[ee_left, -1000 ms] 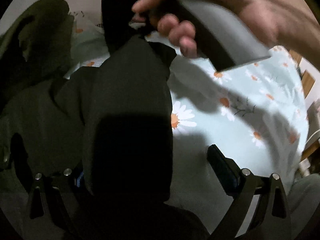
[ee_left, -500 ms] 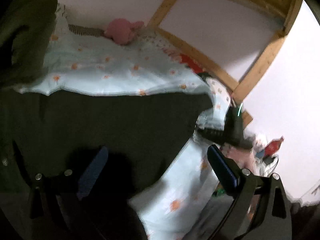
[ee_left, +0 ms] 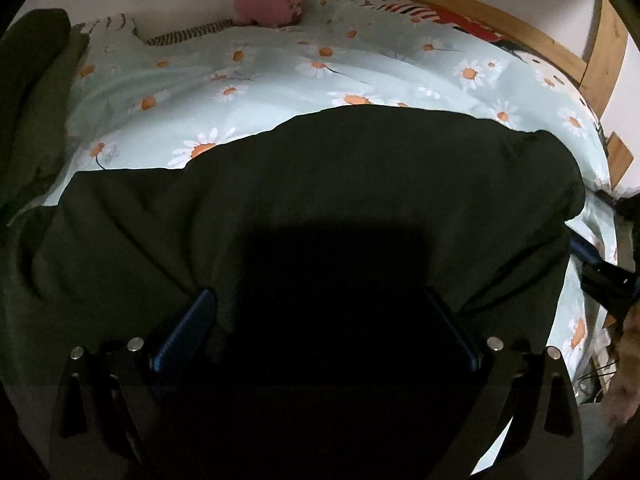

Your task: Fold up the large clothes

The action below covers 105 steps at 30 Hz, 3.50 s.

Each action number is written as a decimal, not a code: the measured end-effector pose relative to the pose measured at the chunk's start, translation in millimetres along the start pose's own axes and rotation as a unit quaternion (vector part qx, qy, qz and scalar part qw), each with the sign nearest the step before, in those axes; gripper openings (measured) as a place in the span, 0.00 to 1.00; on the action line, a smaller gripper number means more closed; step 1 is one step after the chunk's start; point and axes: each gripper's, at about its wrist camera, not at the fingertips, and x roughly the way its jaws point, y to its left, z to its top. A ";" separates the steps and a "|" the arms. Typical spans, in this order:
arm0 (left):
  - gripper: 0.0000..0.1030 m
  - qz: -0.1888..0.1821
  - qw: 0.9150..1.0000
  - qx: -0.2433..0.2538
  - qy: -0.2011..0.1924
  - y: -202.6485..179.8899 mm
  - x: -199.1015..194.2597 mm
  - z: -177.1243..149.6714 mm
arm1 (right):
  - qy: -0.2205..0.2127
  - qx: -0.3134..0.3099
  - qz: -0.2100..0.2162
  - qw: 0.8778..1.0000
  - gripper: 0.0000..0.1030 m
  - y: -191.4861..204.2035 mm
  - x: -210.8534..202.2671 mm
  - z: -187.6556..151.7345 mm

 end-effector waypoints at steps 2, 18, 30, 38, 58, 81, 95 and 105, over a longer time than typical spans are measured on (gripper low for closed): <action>0.96 0.000 1.000 0.002 0.000 1.1 -1.3 -1.5 | -0.041 0.024 0.017 0.999 0.79 -4.0 -1.6 7.9; 0.95 -0.113 0.991 -0.076 -0.021 46.7 -70.6 33.6 | -0.135 -0.400 -0.108 0.900 0.19 128.2 38.1 -41.8; 0.95 -0.292 0.936 -0.185 -0.066 61.5 -147.4 61.7 | -0.244 -0.732 -0.192 0.607 0.18 174.4 75.5 -231.4; 0.95 -0.295 0.918 -0.265 0.013 86.4 -126.1 39.5 | -0.279 -0.813 -0.150 0.488 0.18 163.5 70.0 -289.6; 0.16 -0.247 0.933 -0.243 -0.094 196.6 -274.3 -60.6 | -0.193 -0.847 -0.121 0.479 0.13 202.8 73.0 -374.7; 0.56 0.079 0.942 -0.322 -0.044 433.0 -283.0 -252.1 | 0.092 -0.792 0.157 0.582 0.94 284.1 55.5 -537.7; 0.94 0.143 0.916 -0.340 -0.157 392.7 -383.2 -215.5 | 0.203 -0.631 -0.128 0.738 0.97 263.0 233.8 -459.9; 0.96 0.264 0.926 -0.263 -0.064 376.0 -226.6 -219.8 | 0.168 -0.604 -0.118 0.770 0.97 259.0 174.6 -397.7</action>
